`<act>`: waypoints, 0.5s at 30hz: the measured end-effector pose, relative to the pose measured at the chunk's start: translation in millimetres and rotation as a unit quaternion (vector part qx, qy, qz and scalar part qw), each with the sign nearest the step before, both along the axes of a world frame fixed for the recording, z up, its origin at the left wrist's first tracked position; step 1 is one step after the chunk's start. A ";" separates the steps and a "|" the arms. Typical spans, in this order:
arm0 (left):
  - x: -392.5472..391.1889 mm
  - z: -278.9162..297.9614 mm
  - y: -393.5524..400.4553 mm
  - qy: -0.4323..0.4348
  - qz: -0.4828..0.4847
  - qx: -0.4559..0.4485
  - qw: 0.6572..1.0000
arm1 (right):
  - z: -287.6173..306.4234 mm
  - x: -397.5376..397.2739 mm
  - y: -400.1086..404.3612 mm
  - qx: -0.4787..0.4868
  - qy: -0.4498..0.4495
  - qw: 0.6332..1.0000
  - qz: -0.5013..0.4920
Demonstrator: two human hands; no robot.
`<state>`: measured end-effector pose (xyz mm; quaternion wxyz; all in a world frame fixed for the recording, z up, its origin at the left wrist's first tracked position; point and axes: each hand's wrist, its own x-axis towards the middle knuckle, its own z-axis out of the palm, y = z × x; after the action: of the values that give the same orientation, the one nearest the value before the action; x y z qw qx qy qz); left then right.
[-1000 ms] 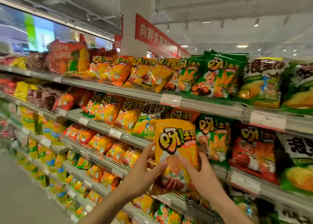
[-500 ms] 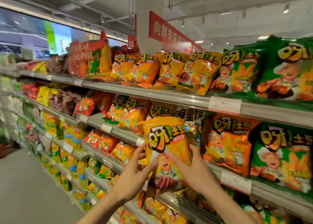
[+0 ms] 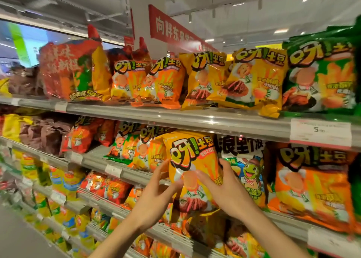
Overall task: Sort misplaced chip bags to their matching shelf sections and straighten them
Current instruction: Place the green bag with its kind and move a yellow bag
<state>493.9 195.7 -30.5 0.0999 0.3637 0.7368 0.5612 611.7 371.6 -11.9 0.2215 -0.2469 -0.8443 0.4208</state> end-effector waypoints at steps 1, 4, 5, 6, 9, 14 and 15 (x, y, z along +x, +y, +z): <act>-7.2 -0.3 2.0 -0.001 -0.007 -0.001 1.000 | -0.4 -3.5 -1.7 0.007 -0.001 1.000 -0.012; -21.9 1.7 9.6 0.006 -0.039 0.005 0.999 | -5.2 -12.7 -7.8 0.023 0.003 0.998 -0.053; -27.1 2.1 11.6 0.006 -0.048 0.007 0.999 | -6.6 -15.2 -9.5 0.025 0.005 0.997 -0.066; -32.2 2.1 13.8 0.007 -0.059 0.007 0.998 | -6.4 -16.3 -12.6 0.027 0.005 0.997 -0.078; -44.4 -0.6 18.6 -0.009 -0.096 0.024 0.995 | -1.5 -14.7 -25.8 0.026 0.003 0.995 -0.092; -54.7 -6.9 23.0 -0.023 -0.149 0.059 0.987 | 4.9 3.9 -31.9 0.075 0.037 0.981 -0.177; -55.8 -7.2 22.6 -0.019 -0.158 0.058 0.986 | 6.2 9.0 -25.6 0.109 0.052 0.967 -0.225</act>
<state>438.1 218.3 -37.8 0.1803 0.4698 0.6343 0.5869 620.8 346.0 -5.8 0.3799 -0.3820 -0.7954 0.2777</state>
